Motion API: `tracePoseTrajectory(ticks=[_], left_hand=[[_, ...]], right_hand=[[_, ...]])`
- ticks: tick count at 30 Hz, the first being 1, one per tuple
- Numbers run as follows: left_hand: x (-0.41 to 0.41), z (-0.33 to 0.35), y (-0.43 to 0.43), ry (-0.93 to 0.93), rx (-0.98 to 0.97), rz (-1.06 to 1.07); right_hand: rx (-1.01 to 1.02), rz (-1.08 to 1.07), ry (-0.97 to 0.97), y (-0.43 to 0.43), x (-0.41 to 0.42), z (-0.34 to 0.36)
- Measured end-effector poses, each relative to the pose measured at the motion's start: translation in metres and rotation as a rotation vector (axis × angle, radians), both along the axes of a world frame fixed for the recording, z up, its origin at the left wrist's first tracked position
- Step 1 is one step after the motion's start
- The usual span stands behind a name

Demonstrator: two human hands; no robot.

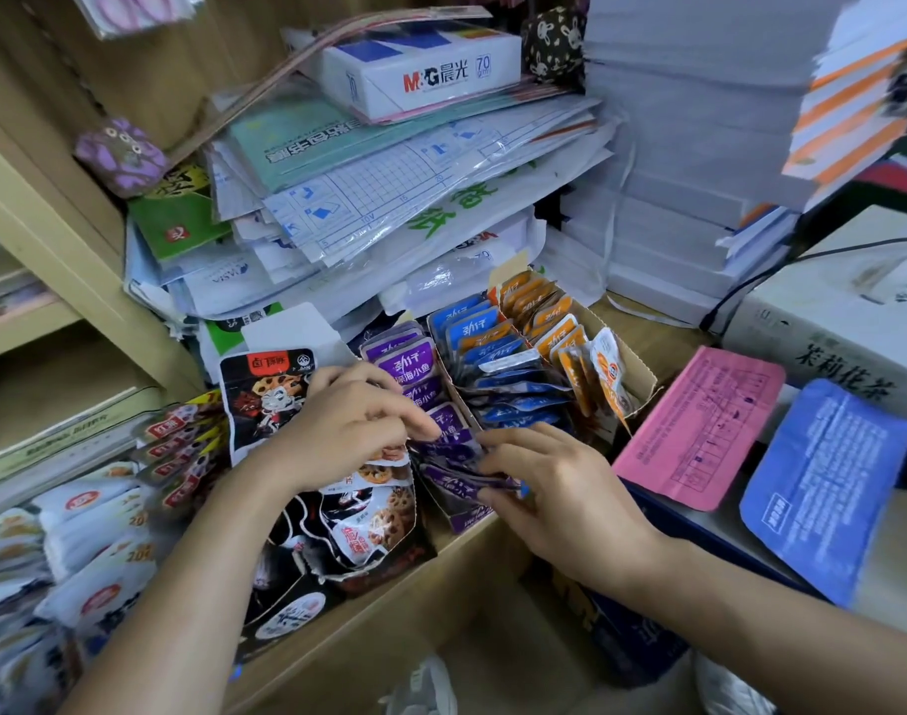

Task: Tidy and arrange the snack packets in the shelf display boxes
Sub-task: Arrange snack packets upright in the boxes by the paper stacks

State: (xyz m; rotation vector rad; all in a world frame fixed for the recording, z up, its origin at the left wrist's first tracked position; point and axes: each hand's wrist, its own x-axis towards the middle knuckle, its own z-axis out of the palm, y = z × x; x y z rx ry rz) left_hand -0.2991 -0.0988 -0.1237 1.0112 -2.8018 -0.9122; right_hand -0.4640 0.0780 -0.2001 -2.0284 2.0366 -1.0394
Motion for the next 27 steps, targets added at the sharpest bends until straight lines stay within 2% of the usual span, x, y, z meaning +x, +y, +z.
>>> tracePoseTrajectory(ticks=[3, 7, 10, 13, 16, 19, 23, 27], left_hand=[[-0.003, -0.002, 0.002, 0.023, -0.028, 0.011], [0.000, -0.004, 0.007, -0.029, -0.180, -0.030], [-0.002, -0.004, 0.016, 0.039, -0.282, -0.088], [-0.014, -0.009, 0.028, 0.127, -0.426, -0.133], [-0.026, -0.011, 0.031, 0.121, -0.497, -0.048], [-0.032, -0.012, 0.029, 0.086, -0.591, 0.052], [-0.047, -0.011, 0.034, 0.165, -0.700, 0.063], [-0.073, -0.015, 0.057, 0.192, -0.608, -0.121]], right_hand=[[0.015, 0.000, 0.015, -0.002, 0.002, 0.000], [-0.041, -0.065, 0.025, -0.006, -0.002, 0.001], [-0.066, -0.105, -0.062, -0.011, -0.010, 0.003], [-0.035, -0.053, -0.118, -0.009, -0.017, 0.010], [-0.064, -0.037, -0.070, -0.001, -0.030, 0.020], [-0.151, -0.169, 0.041, -0.003, -0.059, 0.028], [0.168, -0.191, 0.140, -0.015, -0.103, 0.029], [0.299, -0.205, -0.073, -0.016, -0.132, 0.030]])
